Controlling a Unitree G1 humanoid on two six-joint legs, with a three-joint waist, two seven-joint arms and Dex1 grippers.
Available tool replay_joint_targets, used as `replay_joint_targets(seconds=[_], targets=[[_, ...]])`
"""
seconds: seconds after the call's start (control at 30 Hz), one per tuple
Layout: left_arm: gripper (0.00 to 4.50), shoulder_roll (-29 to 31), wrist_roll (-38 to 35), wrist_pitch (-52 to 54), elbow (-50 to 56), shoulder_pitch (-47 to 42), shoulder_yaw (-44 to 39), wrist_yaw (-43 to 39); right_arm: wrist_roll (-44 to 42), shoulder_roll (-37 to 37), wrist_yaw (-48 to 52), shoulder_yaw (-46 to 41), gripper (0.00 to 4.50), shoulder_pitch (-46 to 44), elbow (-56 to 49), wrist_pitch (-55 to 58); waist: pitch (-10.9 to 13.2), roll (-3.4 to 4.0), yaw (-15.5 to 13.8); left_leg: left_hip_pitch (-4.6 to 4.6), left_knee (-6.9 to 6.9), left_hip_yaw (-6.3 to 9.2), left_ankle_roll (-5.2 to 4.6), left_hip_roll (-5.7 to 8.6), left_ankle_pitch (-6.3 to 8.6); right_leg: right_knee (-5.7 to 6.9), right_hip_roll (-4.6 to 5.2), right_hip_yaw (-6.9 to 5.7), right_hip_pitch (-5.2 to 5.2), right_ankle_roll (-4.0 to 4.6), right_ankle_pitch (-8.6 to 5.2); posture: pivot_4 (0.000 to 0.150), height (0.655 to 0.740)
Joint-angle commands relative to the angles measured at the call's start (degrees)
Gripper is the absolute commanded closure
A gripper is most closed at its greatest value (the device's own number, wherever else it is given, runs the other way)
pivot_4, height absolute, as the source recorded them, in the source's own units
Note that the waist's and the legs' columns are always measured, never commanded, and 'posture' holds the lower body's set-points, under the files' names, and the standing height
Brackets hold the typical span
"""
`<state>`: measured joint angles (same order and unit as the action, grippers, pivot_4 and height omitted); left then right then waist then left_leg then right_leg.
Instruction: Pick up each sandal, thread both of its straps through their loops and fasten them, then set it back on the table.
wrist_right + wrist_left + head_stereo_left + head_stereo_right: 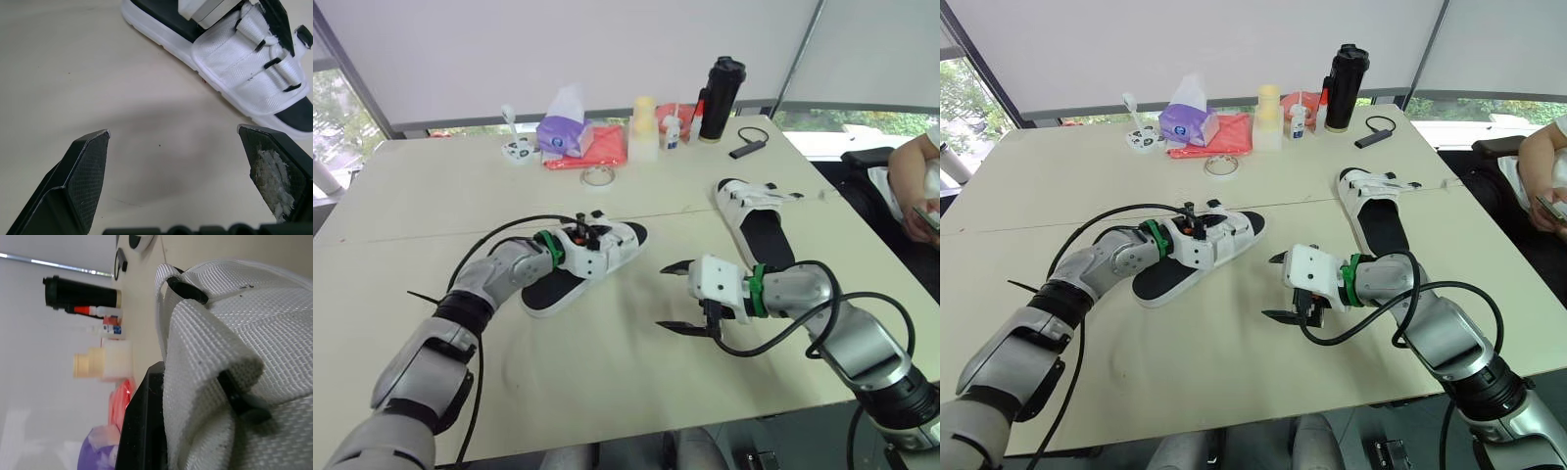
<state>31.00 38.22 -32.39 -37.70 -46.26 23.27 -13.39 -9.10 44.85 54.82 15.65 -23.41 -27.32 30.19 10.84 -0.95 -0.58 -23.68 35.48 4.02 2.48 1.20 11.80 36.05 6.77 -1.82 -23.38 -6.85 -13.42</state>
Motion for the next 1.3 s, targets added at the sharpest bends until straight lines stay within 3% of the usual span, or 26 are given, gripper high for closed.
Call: replay_joint_targets(seconds=[0.03, 0.27, 0.43, 0.73, 0.8, 0.93, 1.3], targets=[[4.43, -0.1, -0.6, 6.2, 2.4, 0.3, -3.4, 3.3, 0.3, -0.3, -0.5, -0.1, 0.0, -0.1, -2.6, -0.1, 0.0, 0.0, 0.0, 0.0, 0.0, 0.0, 0.0, 0.0, 0.0, 0.01, 0.0, 0.0, 0.0, -0.01, 0.0, 0.15, 0.74], [4.43, -5.2, 1.8, 23.0, 9.8, 4.1, -4.6, 6.0, 0.3, -0.5, -0.9, 0.1, 0.0, 0.2, -3.0, 0.3, 0.0, 0.01, -0.2, 0.01, 0.02, 0.0, 0.0, 0.0, 0.0, 0.02, 0.0, 0.01, 0.01, 0.0, 0.0, 0.15, 0.74], [4.43, -10.0, 3.3, 34.7, 7.6, 2.2, -4.9, 7.3, 0.5, -0.9, -1.1, 0.5, 0.0, -0.1, -3.0, 0.5, 0.0, 0.01, -0.3, 0.01, 0.15, 0.01, 0.0, 0.03, 0.0, 0.02, 0.0, 0.0, 0.1, -0.11, -0.06, 0.15, 0.74], [4.43, -12.3, 2.8, 46.3, 9.0, 3.2, -6.6, 9.2, 1.0, -1.7, -1.2, 1.1, 0.0, 0.0, -3.2, 0.6, 0.0, 0.01, -0.2, 0.01, 0.21, 0.08, 0.0, 0.05, 0.0, 0.03, 0.0, -0.01, 0.15, -0.22, -0.12, 0.15, 0.74], [4.43, -13.9, 1.3, 48.6, 10.7, 5.3, -7.6, 8.7, 1.0, -2.0, -1.5, 1.3, 0.0, 0.1, -3.2, 0.6, 0.0, 0.02, -0.1, 0.01, 0.2, 0.09, 0.0, 0.05, 0.0, 0.03, 0.01, -0.01, 0.15, -0.22, -0.12, 0.15, 0.74], [4.43, -16.6, 3.0, 51.5, 13.8, 9.6, -9.2, 17.0, 1.6, -3.1, -2.4, 2.2, 0.0, 0.4, -3.1, 0.2, -0.1, 0.07, -0.2, 0.02, 0.2, 0.09, 0.0, 0.05, 0.01, 0.03, 0.01, 0.0, 0.16, -0.06, -0.03, 0.15, 0.74], [4.43, -19.4, -2.0, 62.8, 37.2, 32.0, -13.7, 8.5, 1.7, -5.0, -4.7, 3.3, 0.0, 2.9, -6.7, 2.2, -1.0, 0.82, 0.5, 0.28, 0.19, -0.05, -0.01, 0.08, 0.37, -0.03, 0.03, 0.2, 0.33, -0.19, -0.17, 0.15, 0.74]])
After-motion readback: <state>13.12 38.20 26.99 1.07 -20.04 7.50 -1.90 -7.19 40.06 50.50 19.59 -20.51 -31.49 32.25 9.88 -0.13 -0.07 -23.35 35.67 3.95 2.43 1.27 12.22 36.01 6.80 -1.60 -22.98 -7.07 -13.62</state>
